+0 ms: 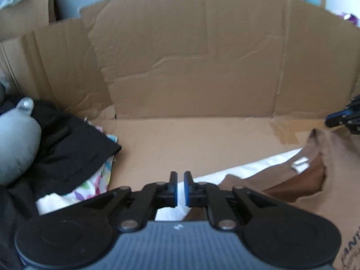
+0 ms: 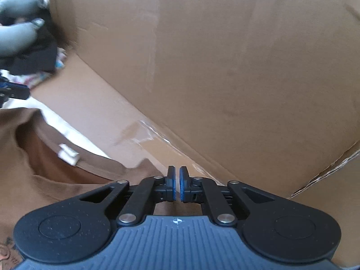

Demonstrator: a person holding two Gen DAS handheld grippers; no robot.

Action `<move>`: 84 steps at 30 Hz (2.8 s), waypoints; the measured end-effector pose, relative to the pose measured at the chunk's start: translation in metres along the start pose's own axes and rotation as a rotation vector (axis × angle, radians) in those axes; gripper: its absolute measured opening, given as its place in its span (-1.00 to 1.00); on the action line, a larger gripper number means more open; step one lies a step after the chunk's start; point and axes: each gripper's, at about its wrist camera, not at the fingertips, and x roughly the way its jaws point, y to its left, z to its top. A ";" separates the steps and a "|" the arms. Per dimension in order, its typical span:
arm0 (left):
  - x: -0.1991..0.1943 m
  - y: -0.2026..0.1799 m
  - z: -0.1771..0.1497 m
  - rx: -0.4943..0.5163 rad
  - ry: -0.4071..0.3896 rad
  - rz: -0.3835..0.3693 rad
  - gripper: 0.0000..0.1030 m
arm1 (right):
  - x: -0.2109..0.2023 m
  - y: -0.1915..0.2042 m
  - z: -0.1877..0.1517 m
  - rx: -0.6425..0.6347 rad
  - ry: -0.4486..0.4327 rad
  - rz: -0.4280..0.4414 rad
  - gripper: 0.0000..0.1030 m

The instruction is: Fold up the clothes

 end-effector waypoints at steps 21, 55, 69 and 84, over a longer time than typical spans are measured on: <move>0.008 -0.069 -0.016 0.034 0.037 -0.040 -0.82 | -0.132 0.016 -0.106 0.071 -0.068 0.035 -0.31; -0.120 -0.247 0.002 0.100 0.099 -0.159 0.17 | -0.243 -0.021 -0.269 0.628 -0.039 -0.068 0.08; -0.174 -0.341 0.012 0.360 0.143 -0.219 0.43 | -0.297 -0.016 -0.286 0.666 -0.111 -0.081 0.08; -0.154 -0.386 0.004 0.352 0.127 -0.324 0.43 | -0.285 -0.023 -0.331 0.791 -0.246 -0.074 0.08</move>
